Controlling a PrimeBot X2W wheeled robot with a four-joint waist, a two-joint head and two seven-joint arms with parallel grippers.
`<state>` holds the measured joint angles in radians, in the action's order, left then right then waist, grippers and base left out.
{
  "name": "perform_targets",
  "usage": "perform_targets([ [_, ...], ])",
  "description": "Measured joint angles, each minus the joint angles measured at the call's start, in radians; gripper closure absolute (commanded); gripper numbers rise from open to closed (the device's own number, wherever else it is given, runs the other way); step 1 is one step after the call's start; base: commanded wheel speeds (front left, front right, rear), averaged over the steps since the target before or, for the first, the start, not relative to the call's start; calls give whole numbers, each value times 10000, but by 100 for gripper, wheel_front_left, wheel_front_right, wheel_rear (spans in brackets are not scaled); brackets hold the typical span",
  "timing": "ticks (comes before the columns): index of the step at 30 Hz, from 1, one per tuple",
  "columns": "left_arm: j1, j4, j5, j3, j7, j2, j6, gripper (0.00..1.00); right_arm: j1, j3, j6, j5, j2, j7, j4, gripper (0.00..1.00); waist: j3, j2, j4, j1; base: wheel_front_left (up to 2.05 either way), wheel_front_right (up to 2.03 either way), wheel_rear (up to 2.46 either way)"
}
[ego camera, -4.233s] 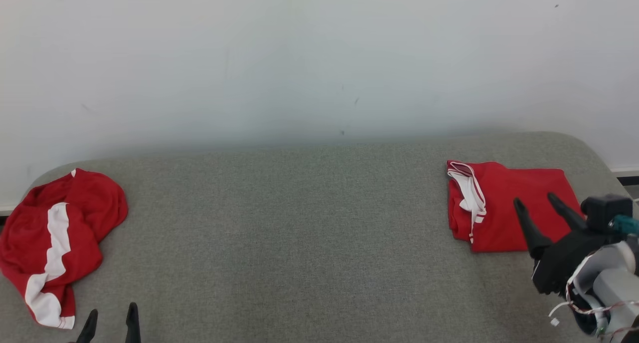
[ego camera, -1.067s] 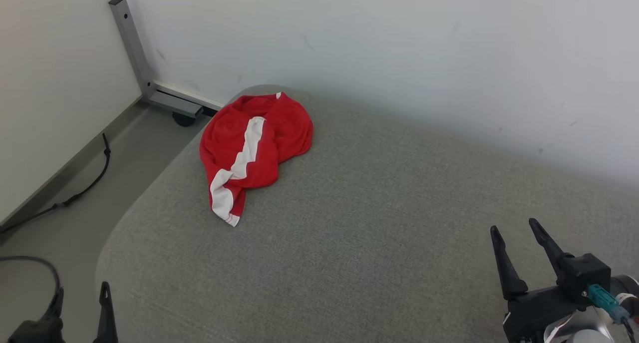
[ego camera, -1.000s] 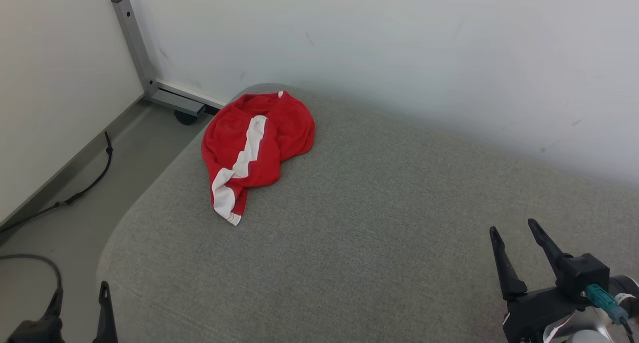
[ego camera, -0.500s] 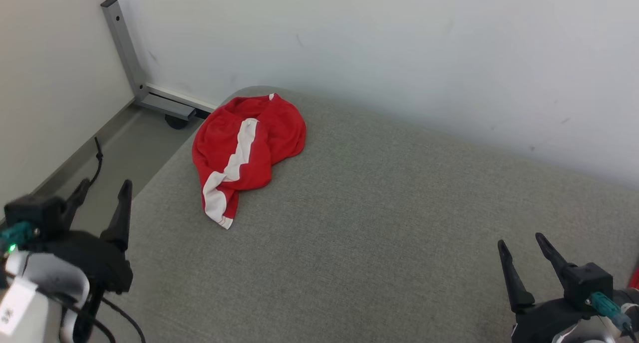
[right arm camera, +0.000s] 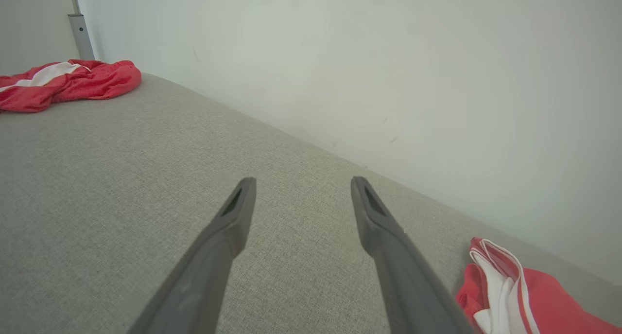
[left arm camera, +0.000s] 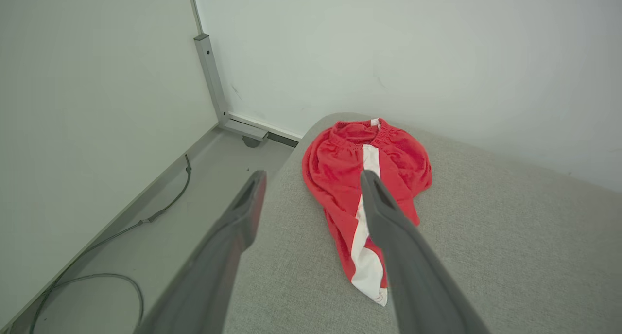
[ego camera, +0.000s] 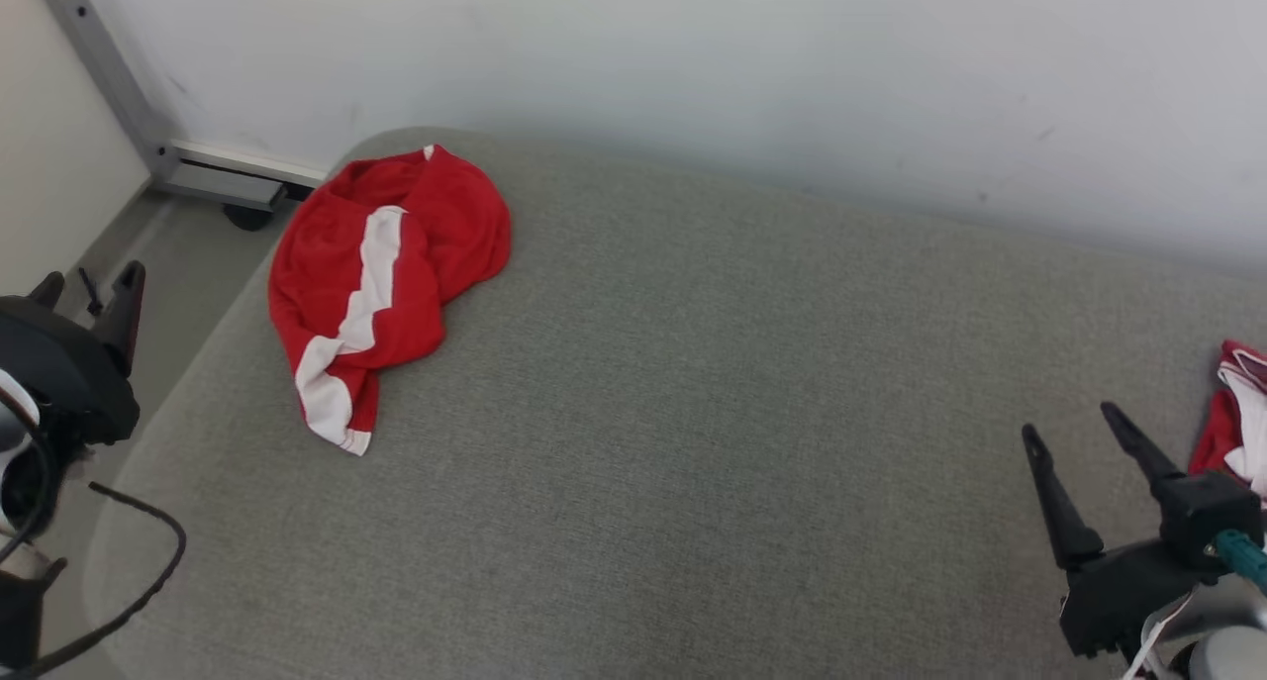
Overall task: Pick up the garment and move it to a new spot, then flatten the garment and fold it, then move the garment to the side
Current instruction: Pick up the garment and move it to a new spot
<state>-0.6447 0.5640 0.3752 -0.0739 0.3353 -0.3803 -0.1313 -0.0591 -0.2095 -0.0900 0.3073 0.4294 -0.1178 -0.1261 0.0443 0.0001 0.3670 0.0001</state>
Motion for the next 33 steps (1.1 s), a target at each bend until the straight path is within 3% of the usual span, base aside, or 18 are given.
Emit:
perform_targets([
  [14,-1890,1304,1542,-1235,1390,-947,-8,0,-926,600,-35,-115,888,717,1060,0,1936,1,-1324,1,0,0,0],
  [33,-2872,3768,1703,-1787,3923,-826,-10,0,-1154,1072,-82,-113,1256,1216,1739,0,3513,1,-2100,0,0,0,0],
])
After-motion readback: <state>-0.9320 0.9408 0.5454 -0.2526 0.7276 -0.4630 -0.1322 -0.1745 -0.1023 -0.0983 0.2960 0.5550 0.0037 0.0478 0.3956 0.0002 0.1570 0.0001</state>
